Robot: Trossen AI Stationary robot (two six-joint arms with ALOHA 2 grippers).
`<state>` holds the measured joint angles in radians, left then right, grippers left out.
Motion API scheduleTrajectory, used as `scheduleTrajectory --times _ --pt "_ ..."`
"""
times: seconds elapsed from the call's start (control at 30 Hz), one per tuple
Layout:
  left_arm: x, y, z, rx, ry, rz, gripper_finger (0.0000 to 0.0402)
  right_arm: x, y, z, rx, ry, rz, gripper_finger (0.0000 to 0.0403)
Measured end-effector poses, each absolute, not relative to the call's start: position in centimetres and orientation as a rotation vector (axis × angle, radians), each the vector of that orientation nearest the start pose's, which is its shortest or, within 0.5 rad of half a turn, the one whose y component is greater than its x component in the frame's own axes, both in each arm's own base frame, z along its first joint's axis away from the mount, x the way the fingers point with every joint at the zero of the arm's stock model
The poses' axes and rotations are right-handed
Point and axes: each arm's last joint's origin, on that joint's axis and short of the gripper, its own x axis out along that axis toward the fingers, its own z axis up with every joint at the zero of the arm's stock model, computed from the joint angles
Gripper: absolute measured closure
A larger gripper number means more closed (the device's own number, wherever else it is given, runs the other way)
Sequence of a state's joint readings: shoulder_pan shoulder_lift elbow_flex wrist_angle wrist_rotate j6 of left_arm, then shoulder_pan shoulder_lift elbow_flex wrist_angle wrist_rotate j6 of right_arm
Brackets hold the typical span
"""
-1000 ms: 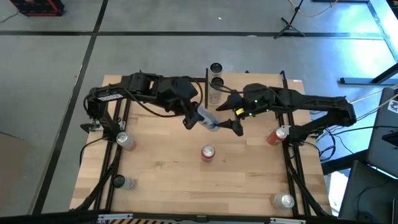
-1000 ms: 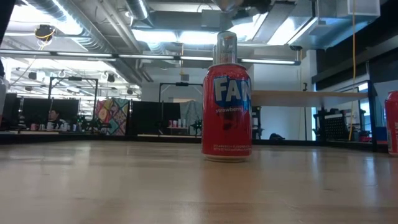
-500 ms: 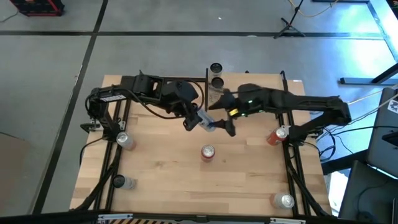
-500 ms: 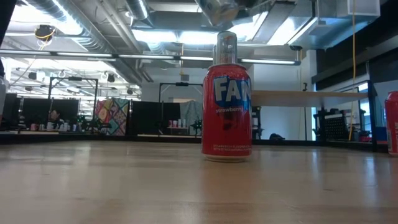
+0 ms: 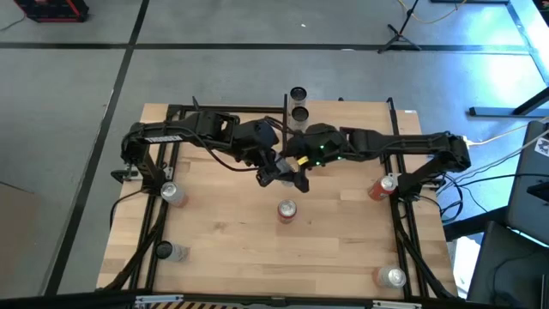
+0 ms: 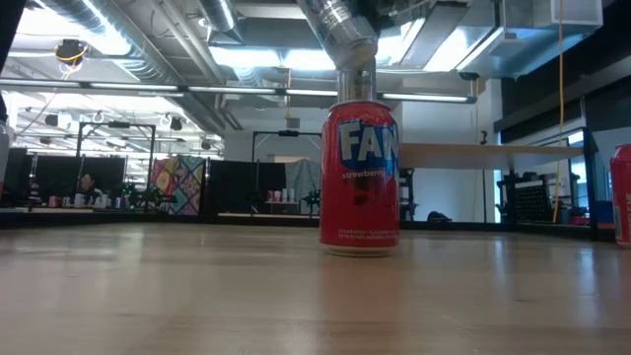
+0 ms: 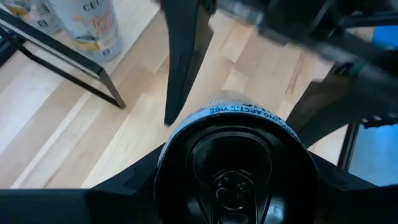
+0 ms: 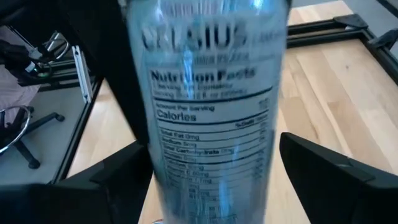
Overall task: Place canned beverage on shelf
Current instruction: Put the top white blue soda can on the shelf
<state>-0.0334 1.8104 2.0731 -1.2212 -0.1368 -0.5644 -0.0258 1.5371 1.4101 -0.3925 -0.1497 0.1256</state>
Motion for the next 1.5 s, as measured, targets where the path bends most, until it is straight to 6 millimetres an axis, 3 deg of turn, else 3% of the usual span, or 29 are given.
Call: scheduleTrajectory --times 0.13,0.33,0.5,0.63,0.77,0.87,0.97,1.17,1.5 --pt "35.9 -0.8 40.2 -0.440 0.903 0.356 0.0174 34.9 -0.5 34.4 0.166 0.531 0.090 0.0090" --pt "35.8 -0.8 40.3 -0.454 0.904 0.347 0.0166 34.9 -0.4 34.5 0.168 0.522 0.102 0.0188" --pt "35.0 -0.8 41.5 -0.453 0.856 0.330 0.0108 34.1 -0.4 35.5 0.142 0.495 0.122 0.0189" --pt "32.9 -0.9 43.7 -0.426 0.774 0.334 0.0081 31.8 -0.4 37.7 0.104 0.444 0.125 0.0189" --pt "29.8 -1.2 46.2 -0.367 0.679 0.395 0.0076 28.2 -0.4 40.6 0.054 0.369 0.118 0.0189" --pt "27.8 -1.2 47.6 -0.314 0.625 0.411 0.0075 25.2 -1.1 42.6 0.012 0.307 0.067 0.0189" --pt "27.2 -1.2 48.0 -0.283 0.616 0.398 0.0074 22.5 -2.7 43.7 -0.016 0.235 -0.008 0.0189" --pt "27.0 -1.1 48.1 -0.218 0.618 0.394 0.0073 19.9 -7.2 41.2 -0.025 0.209 -0.156 0.0189" --pt "27.0 -0.6 48.1 -0.191 0.628 0.400 0.0073 18.5 -15.3 34.3 0.067 0.078 -0.128 0.0189"
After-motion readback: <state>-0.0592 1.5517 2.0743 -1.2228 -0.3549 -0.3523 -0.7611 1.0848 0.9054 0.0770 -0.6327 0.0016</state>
